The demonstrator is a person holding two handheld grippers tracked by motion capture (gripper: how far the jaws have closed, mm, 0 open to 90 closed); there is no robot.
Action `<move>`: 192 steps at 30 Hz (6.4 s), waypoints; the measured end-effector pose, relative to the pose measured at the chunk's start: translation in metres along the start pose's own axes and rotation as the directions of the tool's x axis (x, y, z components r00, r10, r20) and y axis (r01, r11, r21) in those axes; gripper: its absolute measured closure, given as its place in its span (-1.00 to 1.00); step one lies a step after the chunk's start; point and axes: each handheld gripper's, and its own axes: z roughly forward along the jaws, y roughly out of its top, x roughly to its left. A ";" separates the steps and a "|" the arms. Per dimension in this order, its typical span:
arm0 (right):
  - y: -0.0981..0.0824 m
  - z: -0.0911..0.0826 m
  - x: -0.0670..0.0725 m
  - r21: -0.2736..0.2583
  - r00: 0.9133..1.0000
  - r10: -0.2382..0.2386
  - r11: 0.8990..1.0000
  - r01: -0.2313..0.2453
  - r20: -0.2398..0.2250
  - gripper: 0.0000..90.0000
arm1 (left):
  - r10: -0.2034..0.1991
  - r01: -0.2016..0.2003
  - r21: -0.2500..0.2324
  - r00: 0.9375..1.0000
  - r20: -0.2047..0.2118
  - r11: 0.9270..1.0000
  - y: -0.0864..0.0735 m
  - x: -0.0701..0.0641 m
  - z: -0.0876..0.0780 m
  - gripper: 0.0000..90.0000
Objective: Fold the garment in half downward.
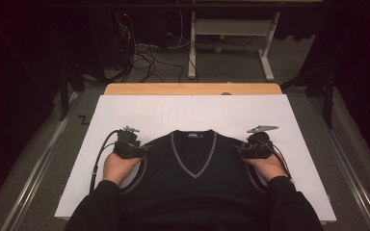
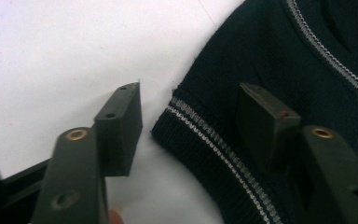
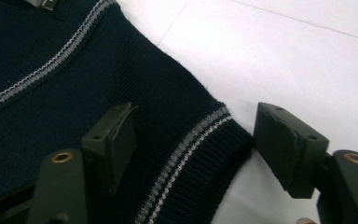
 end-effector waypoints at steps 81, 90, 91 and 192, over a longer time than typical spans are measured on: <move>0.082 -0.098 0.000 -0.419 0.984 -0.049 0.900 0.117 0.170 0.77 | 0.039 -0.035 -0.433 0.999 0.001 0.901 0.068 0.003 -0.106 0.60; 0.034 -0.107 0.017 -0.462 0.990 -0.099 0.876 0.135 0.101 0.77 | 0.093 -0.067 -0.445 0.995 0.038 0.893 0.008 -0.006 -0.107 0.60; 0.028 -0.108 0.018 -0.468 0.990 -0.106 0.873 0.140 0.097 0.77 | 0.094 -0.065 -0.444 0.995 0.044 0.894 0.002 -0.006 -0.108 0.60; -0.081 -0.065 0.006 -0.094 0.995 0.095 0.991 -0.097 -0.031 0.26 | 0.046 -0.052 -0.120 0.998 -0.051 0.991 -0.098 -0.009 -0.051 -0.13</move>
